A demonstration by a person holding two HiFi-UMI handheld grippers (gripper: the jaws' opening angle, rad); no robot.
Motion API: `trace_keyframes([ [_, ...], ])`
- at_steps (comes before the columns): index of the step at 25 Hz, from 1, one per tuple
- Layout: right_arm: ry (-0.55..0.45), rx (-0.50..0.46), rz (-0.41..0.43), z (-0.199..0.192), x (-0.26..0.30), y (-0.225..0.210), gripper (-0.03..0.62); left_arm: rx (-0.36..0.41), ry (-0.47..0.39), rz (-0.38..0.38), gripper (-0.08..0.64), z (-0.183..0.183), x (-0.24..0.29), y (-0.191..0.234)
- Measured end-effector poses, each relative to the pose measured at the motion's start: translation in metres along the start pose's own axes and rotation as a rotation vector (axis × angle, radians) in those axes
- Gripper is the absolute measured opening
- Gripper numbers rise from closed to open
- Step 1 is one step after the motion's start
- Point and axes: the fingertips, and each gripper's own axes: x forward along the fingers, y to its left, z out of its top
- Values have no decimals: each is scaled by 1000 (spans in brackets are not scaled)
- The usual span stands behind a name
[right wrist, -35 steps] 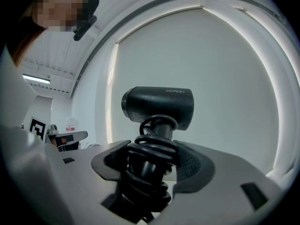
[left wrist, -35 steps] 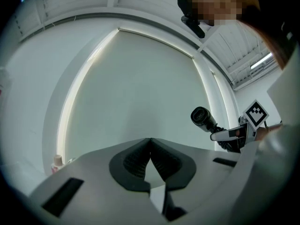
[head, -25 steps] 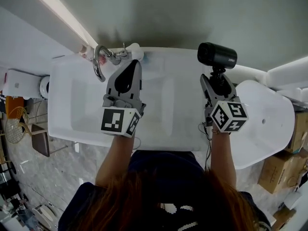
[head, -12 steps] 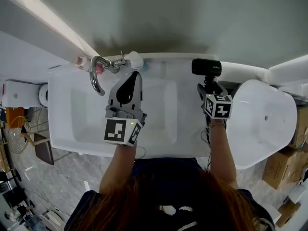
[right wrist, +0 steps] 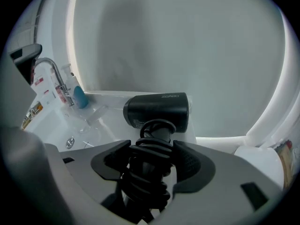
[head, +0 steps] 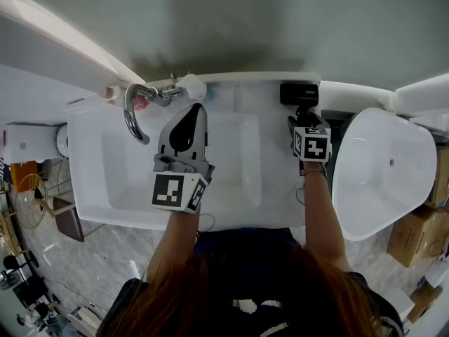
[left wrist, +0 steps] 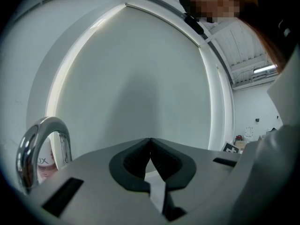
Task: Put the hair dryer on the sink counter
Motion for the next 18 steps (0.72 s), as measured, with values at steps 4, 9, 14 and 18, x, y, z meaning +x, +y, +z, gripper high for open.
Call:
trace_keyframes([
  [4,10,-26,-25,-4,6,1,301,-1,4,-10,18,-2,2,-2],
  [9,-11,0,-3,-1,6,2,311,3,2,-19,18,-1,3,-3],
  [14,-54,16,40,12,-7,7,311,5,-3,-26,18,3,3,-6],
  [18,-125,47,53,29,-24,4,293,12,-17,-33,18,7,4,-10],
])
